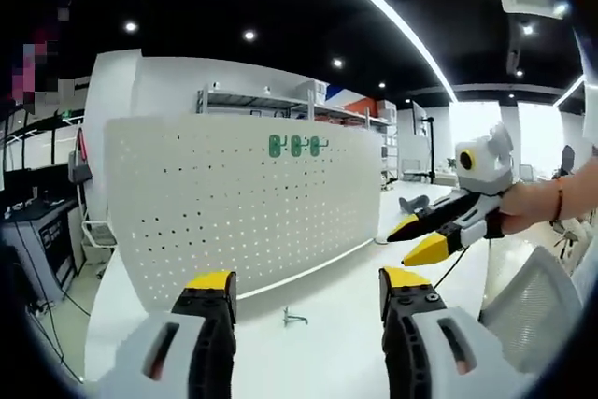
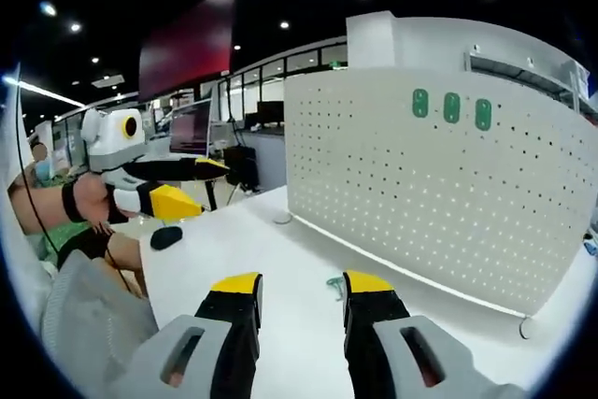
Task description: Insert the hook assembly into the mounting plate slot until the hook locks in place.
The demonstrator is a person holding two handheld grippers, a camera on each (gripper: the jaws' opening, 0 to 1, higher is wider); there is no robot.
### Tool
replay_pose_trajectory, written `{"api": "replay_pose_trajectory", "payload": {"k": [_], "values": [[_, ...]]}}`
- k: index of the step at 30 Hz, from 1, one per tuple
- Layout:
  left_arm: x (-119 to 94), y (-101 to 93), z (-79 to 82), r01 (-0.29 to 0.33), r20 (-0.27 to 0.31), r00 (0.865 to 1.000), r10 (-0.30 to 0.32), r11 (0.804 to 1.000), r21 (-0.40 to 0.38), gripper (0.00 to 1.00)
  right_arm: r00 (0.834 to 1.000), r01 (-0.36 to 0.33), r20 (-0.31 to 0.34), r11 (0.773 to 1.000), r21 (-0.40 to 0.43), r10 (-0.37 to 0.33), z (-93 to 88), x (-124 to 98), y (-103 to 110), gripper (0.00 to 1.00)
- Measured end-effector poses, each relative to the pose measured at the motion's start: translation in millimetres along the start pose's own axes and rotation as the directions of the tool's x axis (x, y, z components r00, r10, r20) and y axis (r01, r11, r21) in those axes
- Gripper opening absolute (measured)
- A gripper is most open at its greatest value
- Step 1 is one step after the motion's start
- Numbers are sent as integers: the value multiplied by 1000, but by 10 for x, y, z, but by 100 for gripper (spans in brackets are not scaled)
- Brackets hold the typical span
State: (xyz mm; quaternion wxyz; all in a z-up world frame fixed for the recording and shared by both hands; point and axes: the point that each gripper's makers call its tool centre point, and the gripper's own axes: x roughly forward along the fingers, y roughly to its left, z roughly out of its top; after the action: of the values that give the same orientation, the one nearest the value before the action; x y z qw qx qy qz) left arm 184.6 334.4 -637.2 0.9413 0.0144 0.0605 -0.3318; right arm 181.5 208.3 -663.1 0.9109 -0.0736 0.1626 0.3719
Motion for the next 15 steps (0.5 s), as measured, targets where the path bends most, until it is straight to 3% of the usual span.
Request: {"api": "replay_pose_trajectory", "payload": {"k": [15], "values": [[-67, -19, -262, 25, -24, 999, -26, 999, -43, 64, 996, -52, -78, 998, -22, 50, -104, 281, 4, 34]]}}
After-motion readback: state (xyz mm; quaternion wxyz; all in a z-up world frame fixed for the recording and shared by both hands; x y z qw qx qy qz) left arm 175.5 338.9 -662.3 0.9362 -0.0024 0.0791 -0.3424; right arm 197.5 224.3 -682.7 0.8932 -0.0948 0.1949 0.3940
